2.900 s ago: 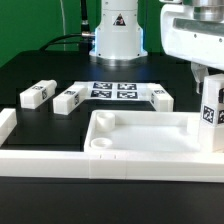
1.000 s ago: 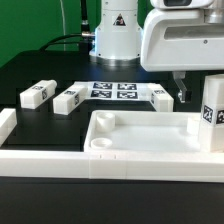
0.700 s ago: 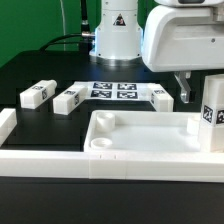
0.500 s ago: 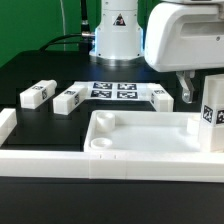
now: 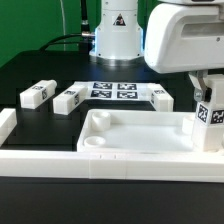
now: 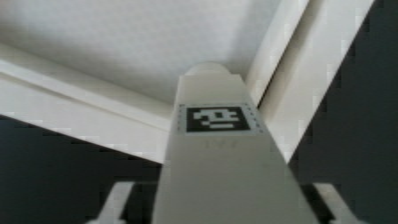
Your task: Assemble desk
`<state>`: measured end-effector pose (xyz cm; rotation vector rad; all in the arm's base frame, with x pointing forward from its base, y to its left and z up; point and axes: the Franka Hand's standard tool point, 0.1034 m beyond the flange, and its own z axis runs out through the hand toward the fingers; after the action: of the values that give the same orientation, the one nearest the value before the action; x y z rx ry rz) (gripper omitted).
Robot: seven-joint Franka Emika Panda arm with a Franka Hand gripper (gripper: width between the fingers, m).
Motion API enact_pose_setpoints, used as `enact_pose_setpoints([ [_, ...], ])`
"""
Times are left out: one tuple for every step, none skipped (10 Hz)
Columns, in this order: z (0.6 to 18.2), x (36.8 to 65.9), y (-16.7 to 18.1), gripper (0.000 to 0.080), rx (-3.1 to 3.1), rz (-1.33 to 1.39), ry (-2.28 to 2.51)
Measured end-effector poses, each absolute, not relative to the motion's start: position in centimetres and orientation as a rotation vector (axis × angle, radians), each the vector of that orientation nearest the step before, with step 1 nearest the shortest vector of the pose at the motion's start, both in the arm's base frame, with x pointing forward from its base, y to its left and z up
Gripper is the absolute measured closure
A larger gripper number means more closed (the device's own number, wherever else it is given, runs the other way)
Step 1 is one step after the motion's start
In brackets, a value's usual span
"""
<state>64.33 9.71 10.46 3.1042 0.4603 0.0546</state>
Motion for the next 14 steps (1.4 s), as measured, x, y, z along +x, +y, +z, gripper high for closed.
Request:
enact_pose_setpoints([
  [10.46, 64.33, 9.70, 0.0511, 3.104, 0.055, 0.460],
  [10.45, 64.33, 9.70, 0.0511, 3.113, 0.055, 0.404],
  [10.45, 64.32, 9.75, 0.0511, 3.133, 0.055, 0.254],
  [10.44, 64.32, 9.75, 0.0511, 3.142, 0.054, 0.129],
  [10.44, 64.32, 9.76, 0.0511, 3.147, 0.054, -0.007],
  [10.45, 64.32, 9.77, 0.0511, 3.151, 0.052, -0.166],
  [10.40, 64.27, 9.81, 0.0509, 3.152, 0.046, -0.340],
  [10.37, 64.25, 9.84, 0.0509, 3.135, 0.039, -0.566],
  [10.37, 64.29, 9.82, 0.0509, 3.122, 0.036, -0.688],
  [10.37, 64.28, 9.87, 0.0509, 3.090, 0.026, -0.865],
  [10.37, 64.28, 9.85, 0.0509, 3.065, 0.021, -0.961],
  [10.36, 64.27, 9.84, 0.0509, 3.020, 0.015, -1.099],
  [10.34, 64.24, 9.87, 0.0509, 2.974, 0.009, -1.215],
  [10.27, 64.19, 9.93, 0.0509, 2.917, 0.002, -1.344],
])
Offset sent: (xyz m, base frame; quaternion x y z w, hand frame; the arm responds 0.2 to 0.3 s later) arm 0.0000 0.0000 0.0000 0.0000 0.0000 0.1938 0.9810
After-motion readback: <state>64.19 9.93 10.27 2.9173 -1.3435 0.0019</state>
